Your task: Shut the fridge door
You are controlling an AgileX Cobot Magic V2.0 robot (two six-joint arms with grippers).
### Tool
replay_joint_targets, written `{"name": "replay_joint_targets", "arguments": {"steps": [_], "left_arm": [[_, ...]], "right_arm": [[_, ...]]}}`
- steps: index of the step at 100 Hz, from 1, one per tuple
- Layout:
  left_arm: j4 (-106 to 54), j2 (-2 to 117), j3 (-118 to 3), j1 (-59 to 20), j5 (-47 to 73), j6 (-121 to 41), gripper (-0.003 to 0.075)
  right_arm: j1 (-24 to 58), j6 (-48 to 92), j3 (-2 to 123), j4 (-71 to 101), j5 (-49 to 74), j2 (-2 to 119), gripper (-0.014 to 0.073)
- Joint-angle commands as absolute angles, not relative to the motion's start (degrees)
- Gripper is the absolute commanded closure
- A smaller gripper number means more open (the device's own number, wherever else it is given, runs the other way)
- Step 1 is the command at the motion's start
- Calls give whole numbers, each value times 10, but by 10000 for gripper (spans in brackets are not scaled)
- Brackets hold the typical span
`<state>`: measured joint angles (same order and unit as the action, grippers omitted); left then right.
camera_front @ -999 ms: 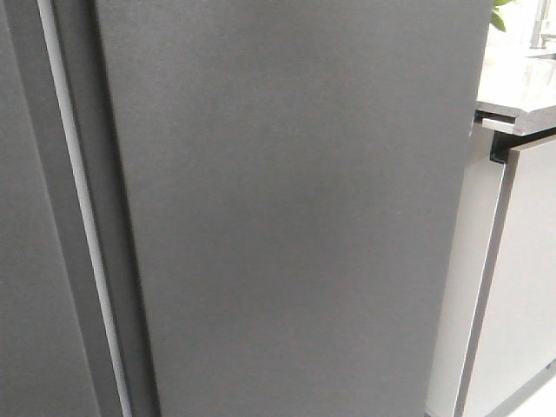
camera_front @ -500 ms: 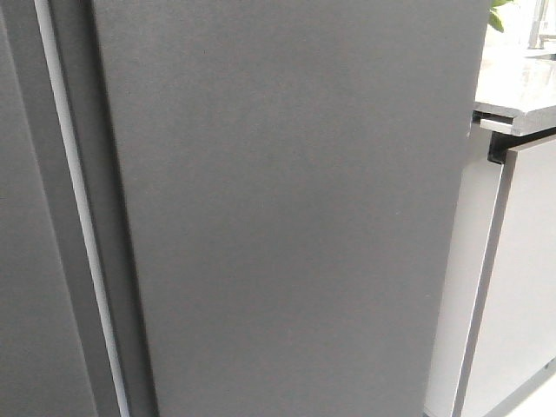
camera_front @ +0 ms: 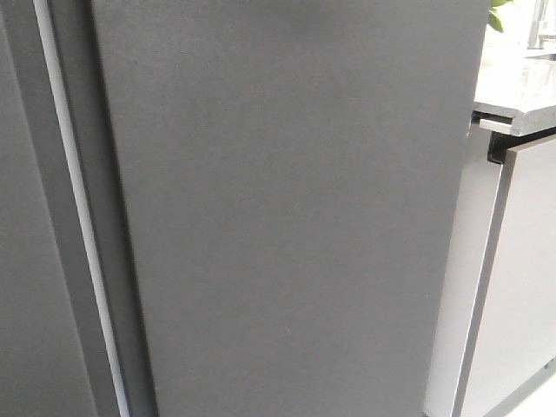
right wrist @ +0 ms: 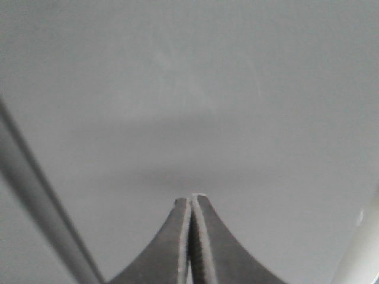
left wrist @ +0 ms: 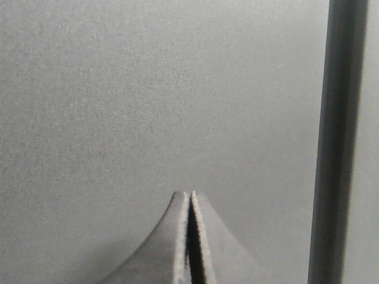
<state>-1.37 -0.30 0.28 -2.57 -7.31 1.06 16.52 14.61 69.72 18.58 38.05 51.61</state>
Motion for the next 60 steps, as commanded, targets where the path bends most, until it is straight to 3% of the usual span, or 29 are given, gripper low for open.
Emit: {"name": "replay_joint_targets", "arguments": {"steps": [1, 25, 60], "left_arm": [[-17, -15, 23, -27, -115, 13, 740], [-17, -15, 23, -27, -115, 13, 740], [-17, -15, 23, -27, -115, 13, 740]], "right_arm": [[161, 128, 654, 187, 327, 452, 637], [146, 95, 526, 187, 318, 316, 637], [146, 83, 431, 187, 303, 219, 638]]}}
